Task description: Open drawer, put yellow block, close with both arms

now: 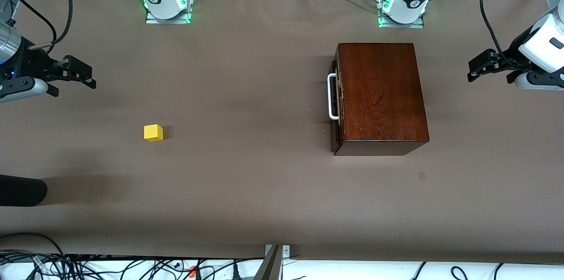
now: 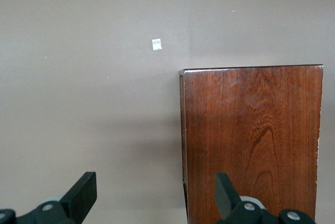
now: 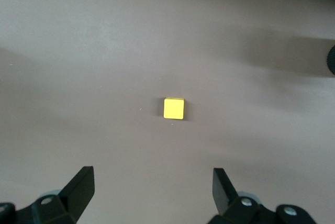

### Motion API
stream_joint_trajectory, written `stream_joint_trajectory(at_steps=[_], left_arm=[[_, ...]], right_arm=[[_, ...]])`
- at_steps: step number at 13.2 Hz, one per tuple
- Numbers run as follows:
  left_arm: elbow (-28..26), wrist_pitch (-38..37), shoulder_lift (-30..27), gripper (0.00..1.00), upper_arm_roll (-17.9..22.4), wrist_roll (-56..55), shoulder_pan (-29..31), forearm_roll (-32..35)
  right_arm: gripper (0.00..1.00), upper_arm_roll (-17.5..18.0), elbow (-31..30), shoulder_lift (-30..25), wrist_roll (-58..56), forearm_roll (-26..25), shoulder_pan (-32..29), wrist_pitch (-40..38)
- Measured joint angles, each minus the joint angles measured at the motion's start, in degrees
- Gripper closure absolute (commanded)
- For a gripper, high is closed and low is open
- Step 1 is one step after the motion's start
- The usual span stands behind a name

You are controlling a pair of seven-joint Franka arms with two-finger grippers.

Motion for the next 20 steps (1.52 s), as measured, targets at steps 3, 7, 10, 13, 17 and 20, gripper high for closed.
stream_joint_trajectory(at_steps=[3, 7, 10, 13, 17, 20], left_arm=[[0.0, 0.0, 0.0, 0.0, -0.2, 0.0, 0.0, 0.0], [0.0, 0.0, 0.0, 0.0, -0.2, 0.0, 0.0, 0.0], [0.1, 0.0, -0.1, 0.0, -0.5, 0.0, 0.0, -0.1], [0.3, -0.9, -0.8, 0.0, -2.0, -0.2, -0.2, -0.1], [0.5, -1.4, -0.9, 0.0, -10.7, -9.6, -0.6, -0.2], [0.5, -1.5, -0.4, 0.0, -21.4, -22.2, -1.1, -0.2]], right_arm=[[0.0, -0.1, 0.0, 0.0, 0.0, 0.0, 0.0, 0.1], [0.0, -0.1, 0.0, 0.0, 0.0, 0.0, -0.1, 0.1], [0.0, -0.2, 0.1, 0.0, 0.0, 0.0, -0.1, 0.1], [0.0, -0.2, 0.1, 0.0, 0.0, 0.0, -0.1, 0.1], [0.0, -0.3, 0.1, 0.0, 0.0, 0.0, -0.2, 0.1], [0.0, -0.4, 0.1, 0.0, 0.0, 0.0, -0.2, 0.1]])
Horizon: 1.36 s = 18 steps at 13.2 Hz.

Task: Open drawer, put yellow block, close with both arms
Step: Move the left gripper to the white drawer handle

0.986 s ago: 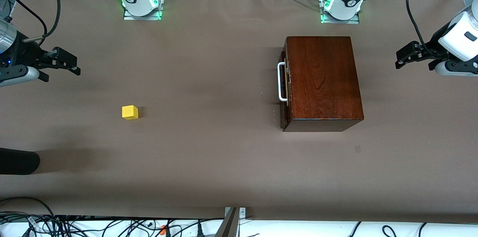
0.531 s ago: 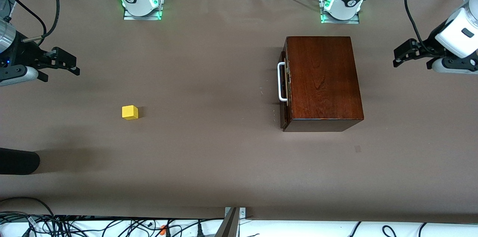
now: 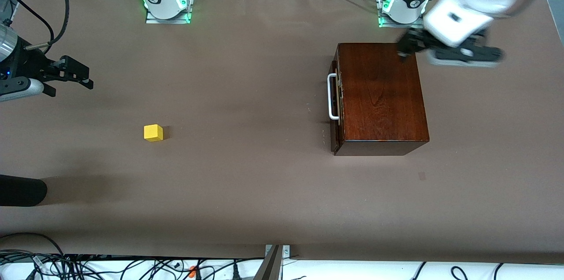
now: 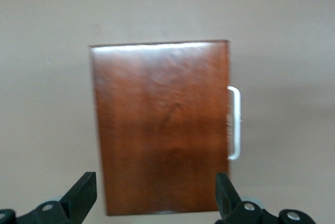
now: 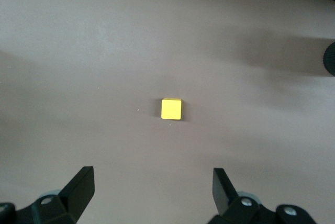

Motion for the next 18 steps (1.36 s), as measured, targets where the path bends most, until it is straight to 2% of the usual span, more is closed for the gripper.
stream_joint_trajectory(at_steps=[3, 5, 9, 11, 14, 18], left_arm=[[-0.1, 0.1, 2.0, 0.0, -9.2, -9.8, -0.6, 0.6], [-0.2, 2.0, 4.5, 0.0, -13.3, -15.9, -1.6, 3.8], [-0.4, 5.0, 14.0, 0.0, -14.2, -25.4, -9.9, 13.1], [-0.5, 7.2, 19.0, 0.0, -14.2, -29.1, -12.3, 17.2], [-0.5, 8.3, 24.7, 0.0, -14.2, -30.4, -13.2, 22.7], [-0.5, 10.0, 29.3, 0.0, -14.1, -30.4, -13.2, 27.8]], right_arm=[[0.0, 0.0, 0.0, 0.0, 0.0, 0.0, 0.0, 0.0], [0.0, 0.0, 0.0, 0.0, 0.0, 0.0, 0.0, 0.0], [0.0, 0.0, 0.0, 0.0, 0.0, 0.0, 0.0, 0.0], [0.0, 0.0, 0.0, 0.0, 0.0, 0.0, 0.0, 0.0], [0.0, 0.0, 0.0, 0.0, -0.1, 0.0, 0.0, 0.0], [0.0, 0.3, 0.1, 0.0, -0.1, -0.2, 0.1, 0.0]])
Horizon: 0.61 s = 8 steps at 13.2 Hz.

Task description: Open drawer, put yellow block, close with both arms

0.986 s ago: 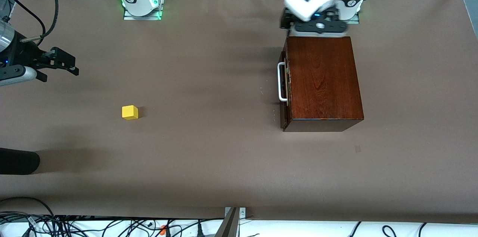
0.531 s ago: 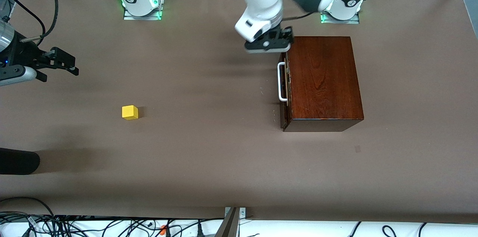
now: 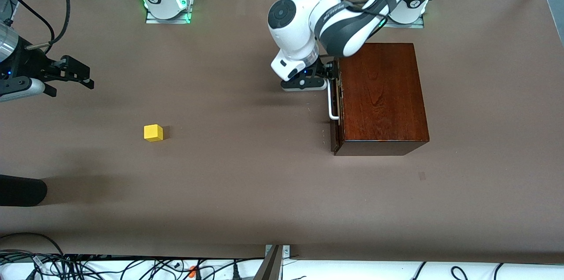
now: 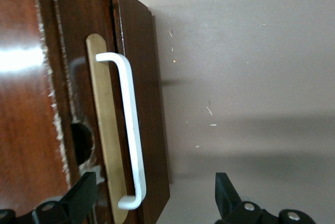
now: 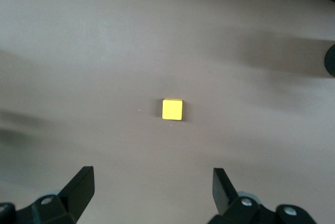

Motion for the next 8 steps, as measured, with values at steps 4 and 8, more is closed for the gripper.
stream_joint_trajectory(at_steps=[4, 8], left_arm=[[0.0, 1.3, 3.7, 0.0, 0.2, 0.0, 0.0, 1.6], [0.0, 1.4, 5.6, 0.0, 0.6, -0.1, 0.0, 3.8]], right_arm=[[0.0, 0.2, 0.0, -0.1, 0.0, -0.9, 0.8, -0.2], [0.0, 0.3, 0.1, -0.1, 0.0, -0.9, 0.9, -1.0]])
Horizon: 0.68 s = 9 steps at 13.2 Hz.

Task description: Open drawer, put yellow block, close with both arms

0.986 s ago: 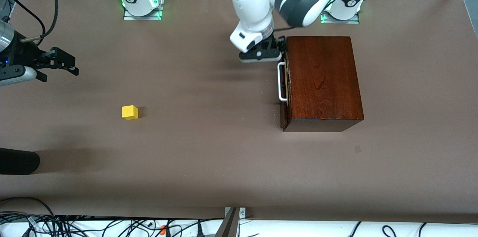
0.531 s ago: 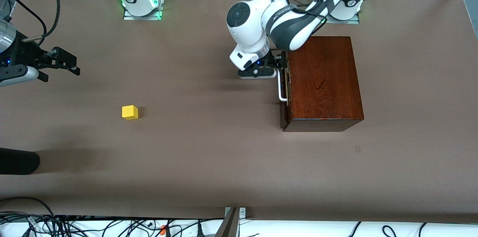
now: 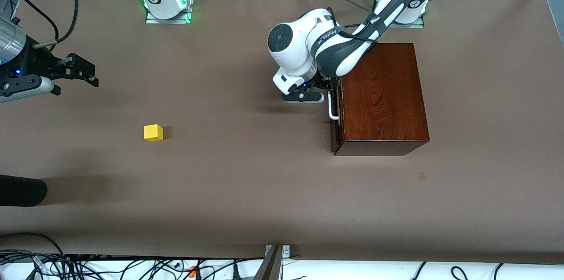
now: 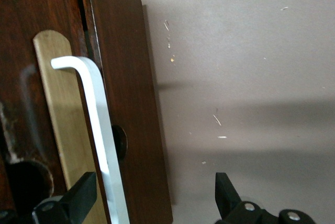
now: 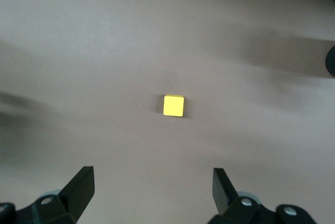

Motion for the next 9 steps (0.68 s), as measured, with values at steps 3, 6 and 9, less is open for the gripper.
stream_joint_trajectory(at_steps=[3, 6, 9], left_arm=[[0.0, 0.1, 1.9, 0.0, 0.0, -0.2, 0.0, 1.4], [0.1, 0.2, 2.3, 0.0, 0.0, -0.4, 0.0, 1.8], [0.2, 1.0, 2.3, 0.0, 0.0, -0.8, 0.0, 1.8]], right_arm=[[0.0, 0.0, 0.0, 0.0, 0.0, 0.0, 0.0, 0.0], [0.0, 0.0, 0.0, 0.0, 0.0, 0.0, 0.0, 0.0], [0.0, 0.0, 0.0, 0.0, 0.0, 0.0, 0.0, -0.1]])
